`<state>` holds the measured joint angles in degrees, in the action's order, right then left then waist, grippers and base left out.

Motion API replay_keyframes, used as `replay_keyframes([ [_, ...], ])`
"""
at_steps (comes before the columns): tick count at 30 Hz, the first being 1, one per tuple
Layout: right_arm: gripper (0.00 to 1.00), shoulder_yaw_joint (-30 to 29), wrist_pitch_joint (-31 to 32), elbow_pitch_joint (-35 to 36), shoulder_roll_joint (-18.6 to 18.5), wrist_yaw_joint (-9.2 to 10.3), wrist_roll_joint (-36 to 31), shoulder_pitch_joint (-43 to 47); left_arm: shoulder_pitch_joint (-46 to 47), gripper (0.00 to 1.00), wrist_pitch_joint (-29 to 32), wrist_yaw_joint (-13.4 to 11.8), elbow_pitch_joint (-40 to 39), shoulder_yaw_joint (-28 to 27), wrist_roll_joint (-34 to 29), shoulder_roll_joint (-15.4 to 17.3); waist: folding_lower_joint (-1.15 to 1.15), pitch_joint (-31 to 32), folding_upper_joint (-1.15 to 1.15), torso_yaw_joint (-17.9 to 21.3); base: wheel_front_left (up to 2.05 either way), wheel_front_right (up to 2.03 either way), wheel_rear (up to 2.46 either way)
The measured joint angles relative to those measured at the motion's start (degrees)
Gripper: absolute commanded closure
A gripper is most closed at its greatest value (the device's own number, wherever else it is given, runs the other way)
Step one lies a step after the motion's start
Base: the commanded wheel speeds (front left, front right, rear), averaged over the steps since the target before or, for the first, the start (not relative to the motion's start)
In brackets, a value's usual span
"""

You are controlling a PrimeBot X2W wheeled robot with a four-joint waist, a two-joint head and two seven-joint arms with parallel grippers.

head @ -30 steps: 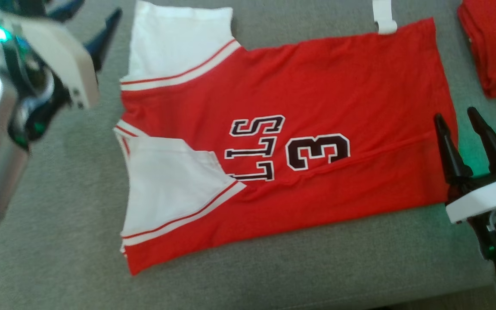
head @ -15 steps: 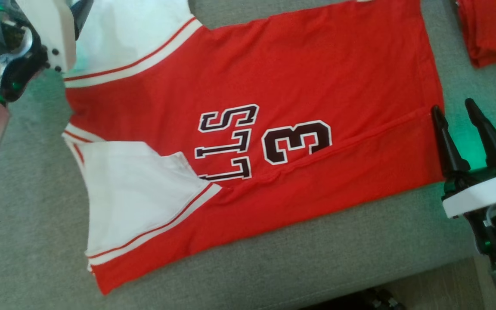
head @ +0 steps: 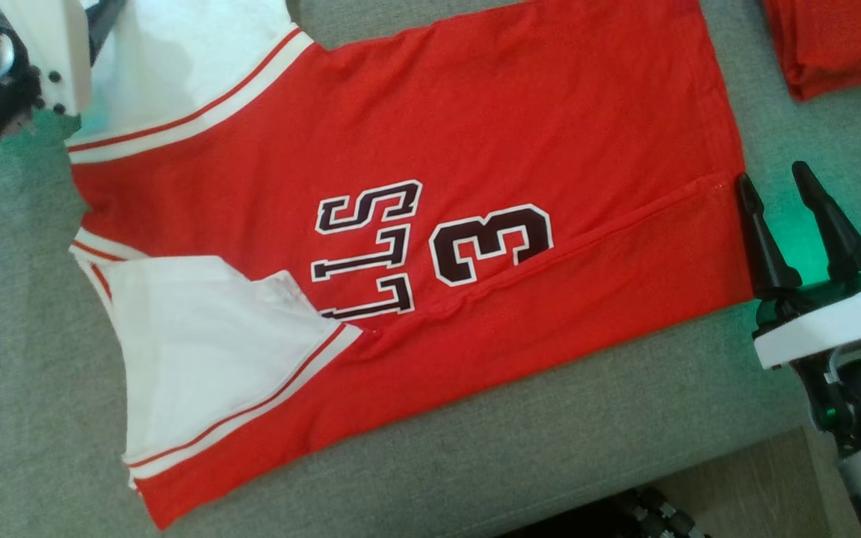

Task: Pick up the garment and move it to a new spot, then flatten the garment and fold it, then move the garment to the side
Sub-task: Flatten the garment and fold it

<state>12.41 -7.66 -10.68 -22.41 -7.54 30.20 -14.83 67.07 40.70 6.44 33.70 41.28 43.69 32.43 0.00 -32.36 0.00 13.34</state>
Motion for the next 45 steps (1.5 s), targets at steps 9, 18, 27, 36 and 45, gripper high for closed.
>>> replay_keyframes([
  [9,0.0,0.55,-0.91,-1.41,0.05,0.0,0.22,-0.23,0.93,0.0,1.09,-1.49,-0.59,-0.1,0.19,1.07,0.0,-0.52,0.0,1.32,0.0,0.0,0.0],
  [18,0.0,0.67,-1.42,-2.58,0.07,0.0,0.59,-1.1,0.9,1.0,2.32,-1.98,-1.46,-0.03,0.7,1.52,0.0,-0.36,0.0,1.59,0.0,0.0,0.0],
  [27,0.0,0.78,-0.77,-2.69,-0.13,0.0,0.58,-2.48,0.74,1.0,0.56,-2.3,-3.35,-0.2,2.21,1.12,0.0,0.81,0.0,0.28,0.0,0.0,0.0],
  [36,0.0,2.43,8.17,-4.74,-0.62,0.0,1.18,-10.24,0.7,1.0,-2.92,-0.46,-6.62,0.29,2.75,-0.63,0.0,3.41,0.0,-2.99,0.0,0.0,0.0],
  [45,0.0,3.45,18.96,-14.63,-0.58,0.0,2.57,-23.4,0.45,1.0,-4.9,0.2,-9.58,2.6,2.74,-1.6,0.0,4.29,0.0,-6.93,0.0,0.0,0.0],
])
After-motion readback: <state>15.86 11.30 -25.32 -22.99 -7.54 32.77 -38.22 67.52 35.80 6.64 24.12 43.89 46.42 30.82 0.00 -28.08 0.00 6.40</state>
